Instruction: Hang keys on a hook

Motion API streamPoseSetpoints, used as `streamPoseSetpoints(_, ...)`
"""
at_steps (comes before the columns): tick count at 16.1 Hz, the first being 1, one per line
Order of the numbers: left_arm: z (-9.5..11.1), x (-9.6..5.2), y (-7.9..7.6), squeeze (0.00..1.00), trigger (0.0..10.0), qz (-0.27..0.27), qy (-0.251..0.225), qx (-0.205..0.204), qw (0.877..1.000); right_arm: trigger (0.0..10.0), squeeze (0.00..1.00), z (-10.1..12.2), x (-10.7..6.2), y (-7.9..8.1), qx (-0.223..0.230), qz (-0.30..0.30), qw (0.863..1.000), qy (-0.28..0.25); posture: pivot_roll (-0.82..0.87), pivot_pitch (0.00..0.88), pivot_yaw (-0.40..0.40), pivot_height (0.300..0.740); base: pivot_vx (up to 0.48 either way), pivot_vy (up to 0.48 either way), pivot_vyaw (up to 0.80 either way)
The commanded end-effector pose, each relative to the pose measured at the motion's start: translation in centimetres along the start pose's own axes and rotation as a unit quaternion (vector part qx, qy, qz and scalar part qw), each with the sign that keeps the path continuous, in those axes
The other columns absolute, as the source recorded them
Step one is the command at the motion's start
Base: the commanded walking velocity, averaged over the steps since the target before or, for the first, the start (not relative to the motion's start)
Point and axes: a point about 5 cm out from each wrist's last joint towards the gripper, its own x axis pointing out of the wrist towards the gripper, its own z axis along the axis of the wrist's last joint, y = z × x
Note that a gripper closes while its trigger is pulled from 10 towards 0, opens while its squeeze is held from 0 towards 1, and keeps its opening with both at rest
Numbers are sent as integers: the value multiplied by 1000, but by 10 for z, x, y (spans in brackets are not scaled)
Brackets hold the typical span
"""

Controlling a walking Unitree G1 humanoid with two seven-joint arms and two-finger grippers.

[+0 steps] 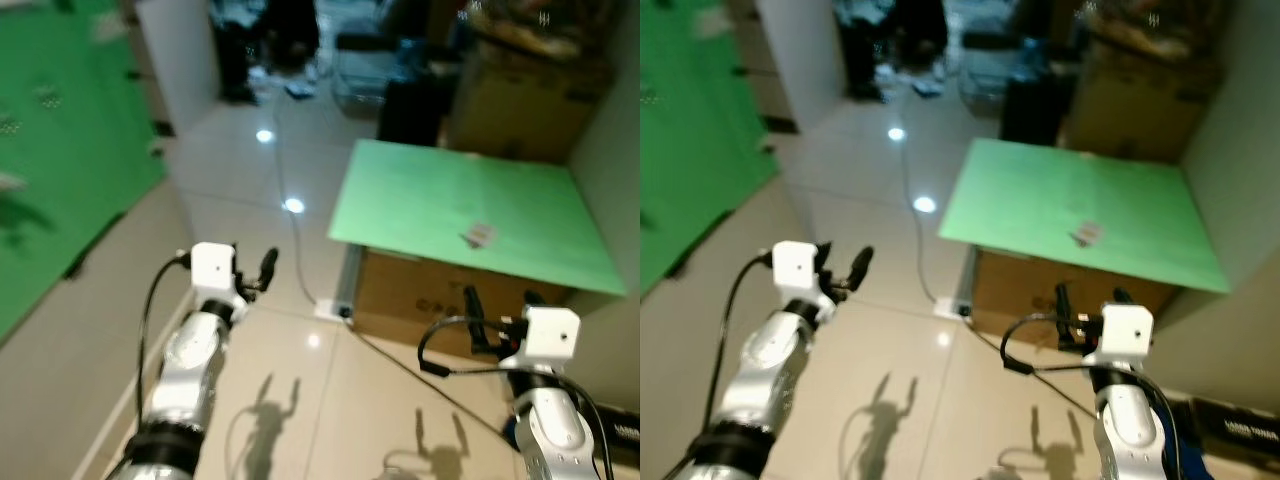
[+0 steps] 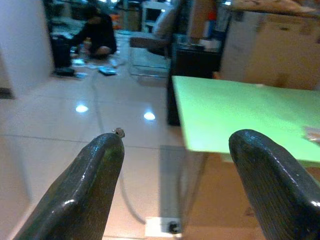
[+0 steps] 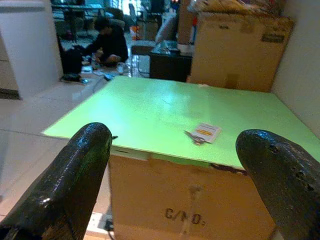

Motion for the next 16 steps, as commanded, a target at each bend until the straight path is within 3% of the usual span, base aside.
streamPoseSetpoints(1, 3, 2, -9, 0, 10000, -24, -6, 19, 1000, 10000, 1000, 8, 6, 0, 7, -1, 1000, -12, -140, 0, 36, 717, 0, -416, 0)
streamPoseSetpoints(7, 6, 7, -12, 0, 10000, -21, -13, 18, 1000, 10000, 1000, 10, 4, 3, 4, 8, 1000, -17, -132, 0, 22, 717, 0, -419, 0)
streamPoseSetpoints(11, 6, 11, -14, 0, 10000, -11, -9, 18, 1000, 10000, 1000, 9, 2, 4, 4, 12, 1000, -11, -133, 0, 21, 717, 275, -391, 0)
streamPoseSetpoints(12, 7, 11, -16, 0, 10000, -17, -12, 35, 999, 10000, 1000, 9, 2, 4, 4, 13, 1000, -11, -133, 0, 22, 717, 292, -379, 0)
streamPoseSetpoints(13, 5, 10, -17, 0, 10000, -21, -5, 52, 998, 10000, 1000, 8, 1, 3, 4, 11, 1000, -9, -132, 0, 27, 717, 0, 0, 0)
streamPoseSetpoints(16, 6, 6, -14, 0, 10000, -29, -12, 25, 999, 10000, 1000, 4, -2, 2, 5, 10, 1000, -1, -132, 0, 35, 717, 320, 0, 0)
